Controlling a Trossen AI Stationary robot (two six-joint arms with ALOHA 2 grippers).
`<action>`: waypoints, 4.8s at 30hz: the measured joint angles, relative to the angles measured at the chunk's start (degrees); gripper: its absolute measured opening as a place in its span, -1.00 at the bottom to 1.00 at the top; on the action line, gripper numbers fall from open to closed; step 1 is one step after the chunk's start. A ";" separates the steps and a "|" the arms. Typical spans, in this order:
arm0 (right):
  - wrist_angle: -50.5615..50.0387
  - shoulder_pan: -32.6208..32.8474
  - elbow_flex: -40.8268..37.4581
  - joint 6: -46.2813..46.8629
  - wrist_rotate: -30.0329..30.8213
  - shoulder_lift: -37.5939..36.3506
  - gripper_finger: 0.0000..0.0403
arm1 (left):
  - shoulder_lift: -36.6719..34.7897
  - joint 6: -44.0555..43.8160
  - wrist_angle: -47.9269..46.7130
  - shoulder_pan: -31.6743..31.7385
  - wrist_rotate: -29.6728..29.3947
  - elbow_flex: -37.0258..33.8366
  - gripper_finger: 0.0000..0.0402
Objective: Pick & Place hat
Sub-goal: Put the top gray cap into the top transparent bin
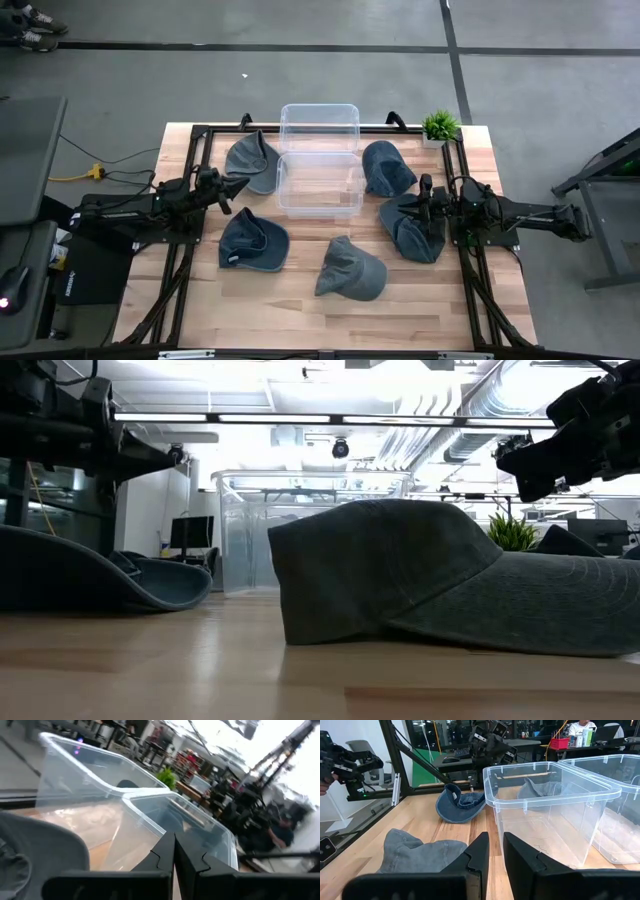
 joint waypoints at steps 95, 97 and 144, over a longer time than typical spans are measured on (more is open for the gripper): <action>0.00 0.00 0.01 0.00 -0.01 -0.01 -0.75 | 81.81 24.33 -21.90 65.08 47.79 57.75 0.29; 0.01 0.00 0.01 0.00 -0.01 -0.01 -0.74 | 81.85 31.71 -19.01 65.07 47.64 57.77 0.29; 0.01 0.01 0.02 0.00 -0.01 -0.01 -0.76 | 92.99 -11.48 -26.36 50.21 21.90 57.75 0.29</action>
